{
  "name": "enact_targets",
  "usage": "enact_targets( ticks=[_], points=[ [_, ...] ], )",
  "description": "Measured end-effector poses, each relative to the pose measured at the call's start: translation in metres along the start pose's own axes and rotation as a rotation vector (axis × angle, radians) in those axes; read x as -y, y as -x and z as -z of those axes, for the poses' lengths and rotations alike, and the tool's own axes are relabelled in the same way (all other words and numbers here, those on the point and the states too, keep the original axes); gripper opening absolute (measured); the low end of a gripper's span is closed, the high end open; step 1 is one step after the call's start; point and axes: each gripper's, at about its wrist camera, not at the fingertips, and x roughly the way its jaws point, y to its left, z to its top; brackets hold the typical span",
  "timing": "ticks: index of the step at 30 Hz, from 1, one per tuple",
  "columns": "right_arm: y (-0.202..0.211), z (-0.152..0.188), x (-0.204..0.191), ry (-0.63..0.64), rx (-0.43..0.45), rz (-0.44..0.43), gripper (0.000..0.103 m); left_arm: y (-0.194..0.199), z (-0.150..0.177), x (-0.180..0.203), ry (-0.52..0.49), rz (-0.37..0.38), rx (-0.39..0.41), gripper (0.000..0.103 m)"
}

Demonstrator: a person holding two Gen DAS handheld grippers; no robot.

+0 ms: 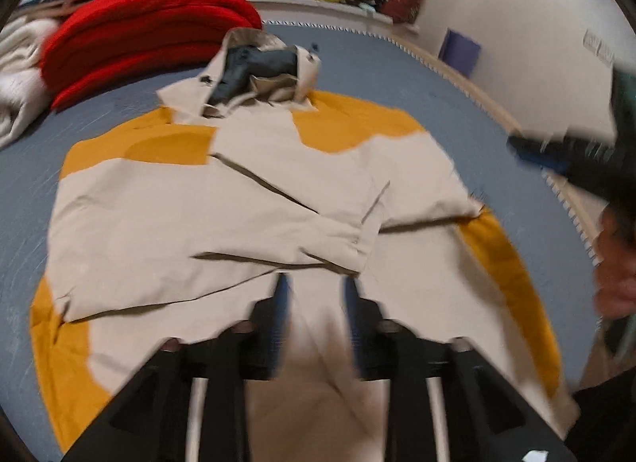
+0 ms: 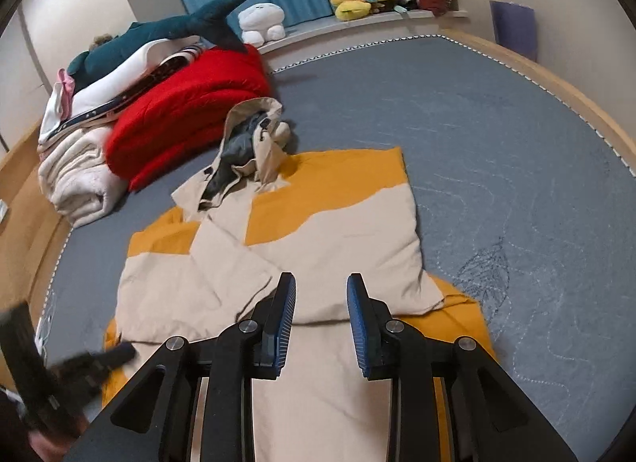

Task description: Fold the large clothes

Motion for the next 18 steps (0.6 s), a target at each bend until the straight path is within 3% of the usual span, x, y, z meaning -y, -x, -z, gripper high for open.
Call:
enact_targets(
  ticks=[1, 2, 9, 10, 11, 13, 18],
  points=[
    [0.0, -0.002, 0.003, -0.01, 0.005, -0.006, 0.028, -0.015, 0.0, 0.007, -0.006, -0.025, -0.022, 0.058],
    [0.0, -0.003, 0.006, -0.016, 0.003, -0.007, 0.028, -0.029, -0.001, 0.012, -0.011, -0.05, -0.045, 0.064],
    [-0.027, 0.002, 0.026, -0.069, -0.132, 0.002, 0.028, -0.097, -0.01, 0.055, -0.174, -0.211, -0.125, 0.064],
    [-0.031, 0.004, 0.029, -0.083, -0.149, 0.001, 0.028, -0.097, -0.013, 0.053, -0.171, -0.219, -0.123, 0.046],
    [-0.035, 0.007, 0.032, -0.103, -0.165, -0.003, 0.028, -0.094, -0.015, 0.05, -0.164, -0.213, -0.119, 0.022],
    [-0.044, 0.012, 0.039, -0.143, -0.203, -0.014, 0.028, -0.076, -0.02, 0.039, -0.145, -0.187, -0.101, 0.012],
    [-0.056, 0.019, 0.042, -0.186, -0.247, -0.032, 0.028, 0.015, -0.033, -0.016, 0.013, -0.134, 0.019, 0.007]
  ],
)
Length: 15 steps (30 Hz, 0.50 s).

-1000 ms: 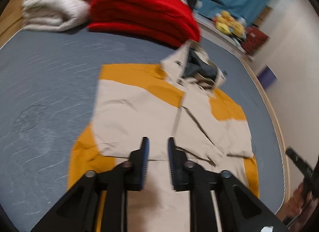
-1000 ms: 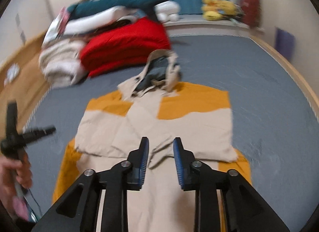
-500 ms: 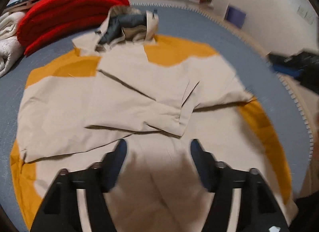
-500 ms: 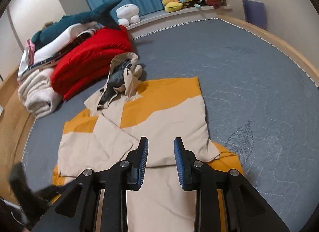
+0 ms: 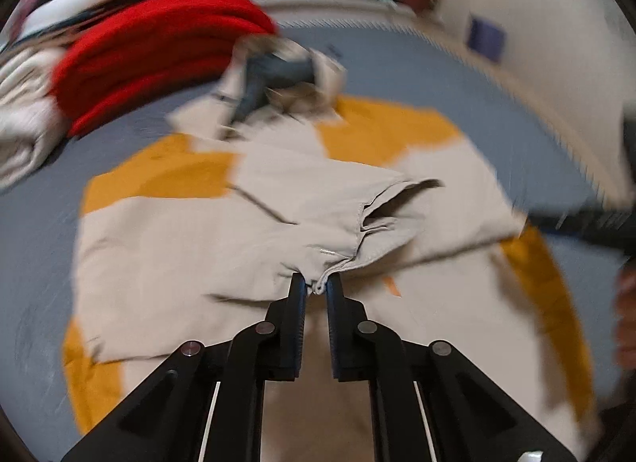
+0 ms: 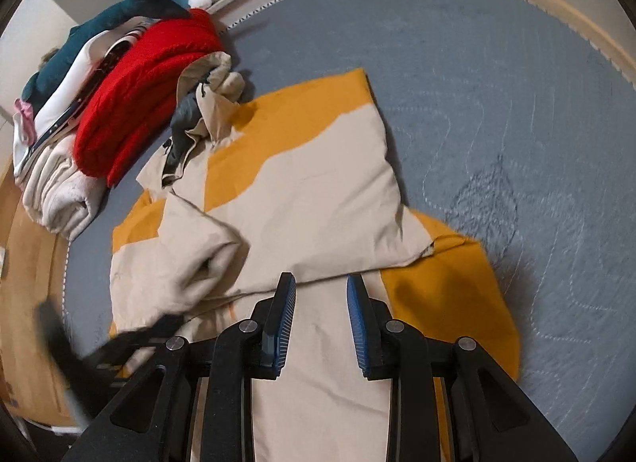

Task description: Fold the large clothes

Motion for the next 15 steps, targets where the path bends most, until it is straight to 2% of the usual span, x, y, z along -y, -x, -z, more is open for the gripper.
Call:
enact_targets(
  ticks=[1, 4, 6, 7, 10, 11, 12, 13, 15],
  points=[
    [-0.002, 0.001, 0.0, -0.003, -0.007, -0.006, 0.028, 0.024, -0.003, -0.024, 0.072, 0.02, 0.028, 0.004],
    [-0.009, 0.003, -0.002, -0.022, -0.031, -0.029, 0.028, 0.071, -0.004, -0.084, 0.24, 0.052, 0.095, 0.004],
    [-0.014, 0.004, -0.002, -0.043, -0.049, -0.044, 0.028, 0.085, 0.003, -0.123, 0.372, 0.059, 0.11, 0.004],
    [-0.018, 0.005, -0.002, -0.053, -0.059, -0.05, 0.028, 0.089, 0.011, -0.153, 0.476, 0.065, 0.114, 0.004],
    [-0.029, 0.007, 0.0, -0.081, -0.089, -0.072, 0.028, 0.087, 0.035, -0.197, 0.601, 0.051, 0.124, 0.004],
    [-0.033, 0.006, 0.001, -0.09, -0.095, -0.074, 0.028, 0.079, 0.042, -0.21, 0.649, 0.047, 0.097, 0.005],
    [-0.037, 0.004, 0.002, -0.101, -0.1, -0.075, 0.028, 0.072, 0.042, -0.216, 0.674, 0.056, 0.072, 0.005],
    [-0.041, 0.002, 0.004, -0.111, -0.101, -0.077, 0.029, 0.06, 0.043, -0.223, 0.702, 0.097, 0.039, 0.008],
    [-0.049, -0.002, 0.009, -0.14, -0.101, -0.076, 0.029, 0.045, 0.041, -0.225, 0.692, 0.128, 0.017, 0.015]
  ],
)
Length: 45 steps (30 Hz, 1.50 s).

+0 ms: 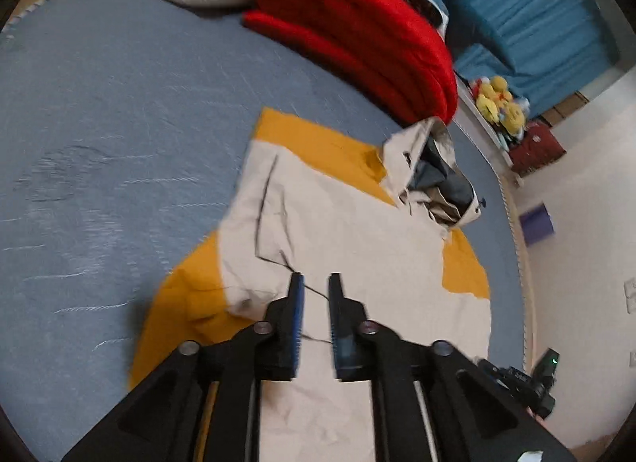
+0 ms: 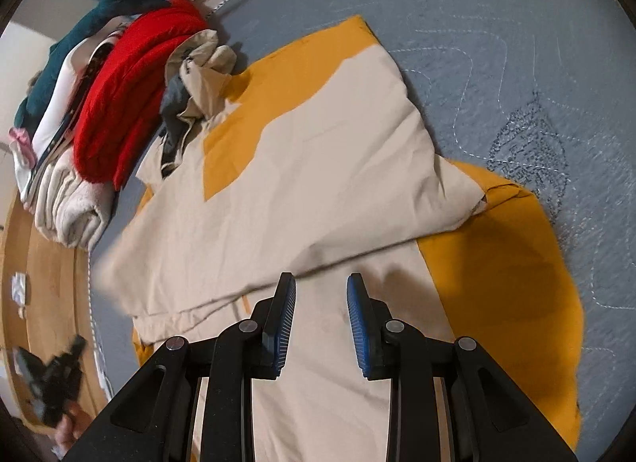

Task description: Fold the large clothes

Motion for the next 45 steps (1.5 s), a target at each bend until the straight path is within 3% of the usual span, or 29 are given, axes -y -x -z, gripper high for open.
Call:
enact_targets(
  ticks=[3, 8, 9, 10, 12, 14, 19, 23, 26, 27, 28, 31, 33, 35, 36, 40, 42, 45],
  points=[
    [-0.013, -0.006, 0.008, -0.054, -0.014, -0.008, 0.029, -0.022, -0.003, -0.007, 0.017, 0.016, -0.041, 0.022],
    [-0.026, -0.01, 0.023, -0.123, -0.02, -0.02, 0.028, -0.058, 0.004, -0.032, 0.122, 0.066, -0.116, 0.022],
    [-0.027, -0.011, 0.024, -0.122, -0.012, -0.018, 0.021, -0.061, 0.004, -0.036, 0.138, 0.085, -0.122, 0.022],
    [-0.027, -0.012, 0.024, -0.119, -0.007, -0.025, 0.005, -0.063, 0.002, -0.04, 0.155, 0.1, -0.121, 0.022],
    [-0.022, -0.014, 0.025, -0.125, 0.018, -0.045, 0.002, -0.067, -0.001, -0.048, 0.194, 0.112, -0.119, 0.025],
    [-0.014, -0.015, 0.029, -0.154, 0.035, -0.033, 0.001, -0.07, 0.0, -0.054, 0.237, 0.129, -0.118, 0.036],
    [0.002, -0.021, 0.041, -0.186, 0.054, 0.041, 0.001, -0.086, 0.005, -0.048, 0.237, 0.135, -0.161, 0.037],
    [-0.002, -0.024, 0.049, -0.183, 0.013, 0.086, 0.004, -0.09, 0.008, -0.043, 0.194, 0.096, -0.153, 0.037],
    [0.012, -0.02, 0.045, -0.158, 0.083, 0.186, 0.005, -0.094, 0.009, -0.043, 0.182, 0.079, -0.145, 0.035],
    [0.018, -0.018, 0.039, -0.138, 0.11, 0.206, 0.006, -0.093, 0.01, -0.042, 0.174, 0.073, -0.139, 0.032],
    [0.023, -0.014, 0.028, -0.101, 0.137, 0.231, 0.008, -0.095, 0.01, -0.039, 0.166, 0.066, -0.131, 0.022],
    [0.036, -0.006, -0.001, 0.022, 0.207, 0.234, 0.012, -0.089, 0.007, -0.029, 0.106, 0.072, -0.104, 0.001],
    [0.043, -0.005, -0.018, 0.109, 0.264, 0.201, 0.017, -0.078, 0.005, -0.018, 0.066, 0.067, -0.073, 0.001],
    [0.042, -0.009, -0.029, 0.183, 0.284, 0.172, 0.031, -0.061, 0.005, -0.007, 0.055, 0.059, -0.031, 0.001],
    [0.039, -0.011, -0.03, 0.194, 0.271, 0.147, 0.039, -0.051, 0.006, -0.002, 0.053, 0.056, -0.008, 0.001],
    [0.02, -0.02, -0.016, 0.133, 0.16, 0.046, 0.042, -0.028, 0.008, 0.008, 0.017, -0.011, 0.053, 0.001],
    [0.011, -0.023, -0.007, 0.091, 0.14, 0.049, 0.042, -0.03, 0.008, -0.002, 0.078, -0.053, 0.022, 0.001],
    [-0.007, -0.026, 0.01, 0.056, 0.084, 0.134, 0.042, -0.034, 0.011, -0.015, 0.15, -0.112, 0.014, 0.001]
  ],
)
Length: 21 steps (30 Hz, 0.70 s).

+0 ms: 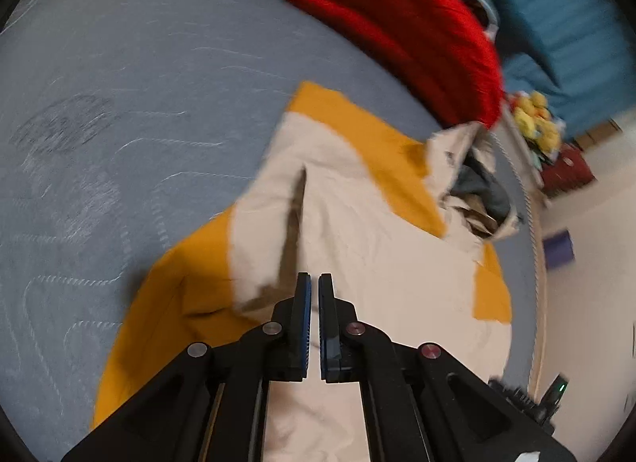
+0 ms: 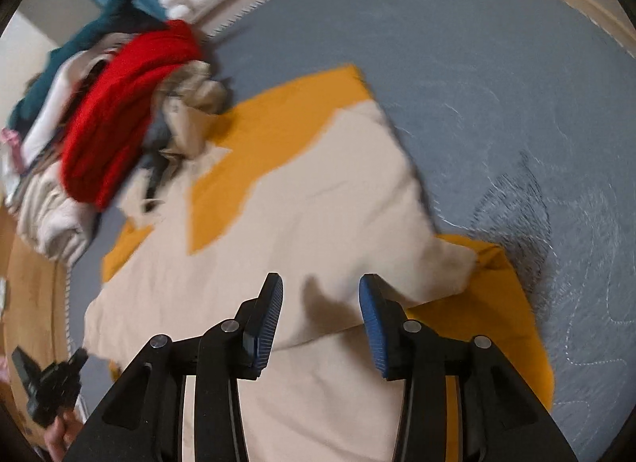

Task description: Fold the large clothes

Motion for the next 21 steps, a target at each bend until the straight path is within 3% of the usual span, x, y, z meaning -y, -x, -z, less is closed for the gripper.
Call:
enact_targets(
  ticks=[2, 5, 9, 13, 14, 15, 21],
  points=[
    [-0.014, 0.001, 0.011, -0.025, -0.063, 0.079, 0.042, 0.003, 0.001, 0.005, -0.036, -0.029, 0.023, 0.001],
    [-0.01, 0.001, 0.018, -0.067, -0.068, 0.086, 0.041, 0.006, 0.001, 0.019, -0.101, -0.028, 0.052, 0.002],
    [0.02, -0.003, -0.005, 0.032, 0.074, 0.143, 0.041, -0.018, 0.001, 0.026, -0.13, 0.018, -0.013, 0.004],
    [0.034, -0.003, -0.029, 0.154, 0.156, 0.044, 0.042, -0.061, 0.007, 0.007, -0.122, -0.061, -0.144, 0.005],
    [0.029, -0.002, -0.032, 0.17, 0.138, 0.02, 0.042, -0.07, 0.01, 0.001, -0.113, -0.1, -0.178, 0.005],
    [0.021, -0.004, -0.032, 0.168, 0.113, 0.014, 0.042, -0.069, 0.011, 0.0, -0.103, -0.091, -0.172, 0.005],
    [-0.021, 0.0, 0.007, 0.036, -0.079, 0.128, 0.042, -0.05, 0.006, 0.026, -0.186, -0.076, -0.102, 0.012]
  ],
)
